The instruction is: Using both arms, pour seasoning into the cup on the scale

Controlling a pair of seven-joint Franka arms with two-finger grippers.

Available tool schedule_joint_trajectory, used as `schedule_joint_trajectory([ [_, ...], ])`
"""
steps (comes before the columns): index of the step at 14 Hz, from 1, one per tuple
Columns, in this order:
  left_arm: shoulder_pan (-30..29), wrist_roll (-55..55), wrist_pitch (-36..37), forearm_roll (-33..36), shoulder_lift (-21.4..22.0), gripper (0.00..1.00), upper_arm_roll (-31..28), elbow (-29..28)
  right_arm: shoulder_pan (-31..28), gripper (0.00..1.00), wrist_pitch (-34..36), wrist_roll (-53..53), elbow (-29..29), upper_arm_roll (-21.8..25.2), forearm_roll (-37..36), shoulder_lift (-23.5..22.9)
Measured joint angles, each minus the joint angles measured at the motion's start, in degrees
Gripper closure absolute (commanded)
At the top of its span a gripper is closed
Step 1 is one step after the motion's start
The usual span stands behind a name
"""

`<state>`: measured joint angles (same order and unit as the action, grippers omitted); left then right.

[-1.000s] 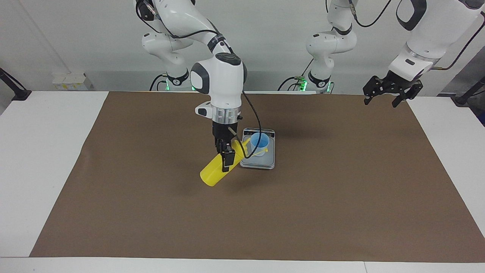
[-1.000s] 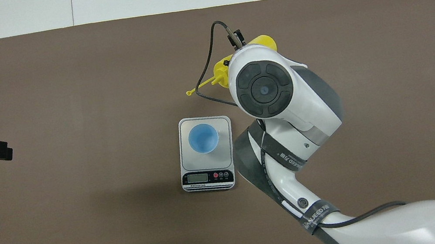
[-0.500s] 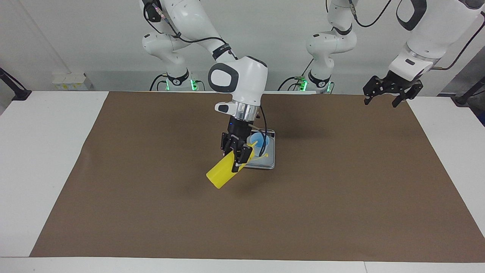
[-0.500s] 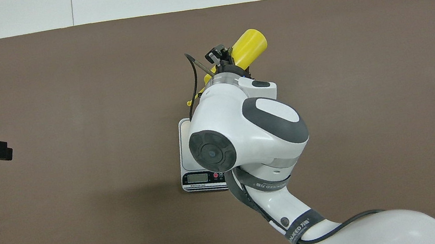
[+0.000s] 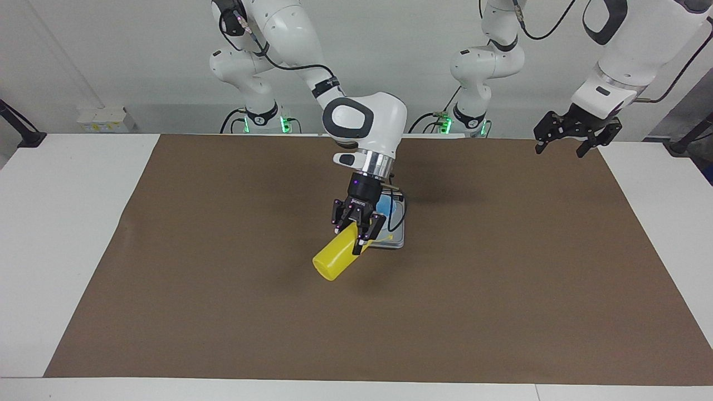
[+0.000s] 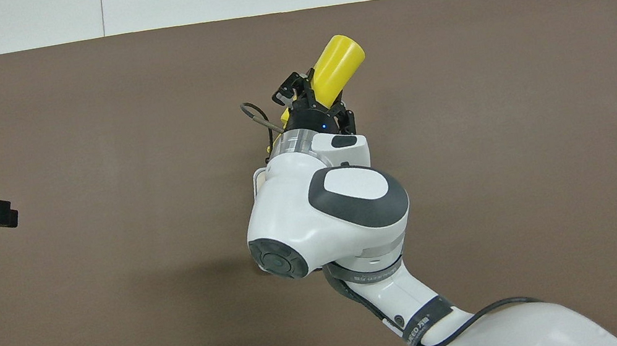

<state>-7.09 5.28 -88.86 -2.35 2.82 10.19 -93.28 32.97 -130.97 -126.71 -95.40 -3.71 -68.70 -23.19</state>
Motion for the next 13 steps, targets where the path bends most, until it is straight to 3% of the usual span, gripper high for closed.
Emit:
schedule_joint_trajectory([
  [6,0.0,0.0,0.0,0.0,0.0,0.0,0.0,0.0,3.94,1.0,1.96,-3.95,-5.32,-0.01,-10.37,0.86],
  [13,0.0,0.0,0.0,0.0,0.0,0.0,0.0,0.0,4.06,1.0,4.46,-7.54,-9.89,0.16,-21.01,3.28],
])
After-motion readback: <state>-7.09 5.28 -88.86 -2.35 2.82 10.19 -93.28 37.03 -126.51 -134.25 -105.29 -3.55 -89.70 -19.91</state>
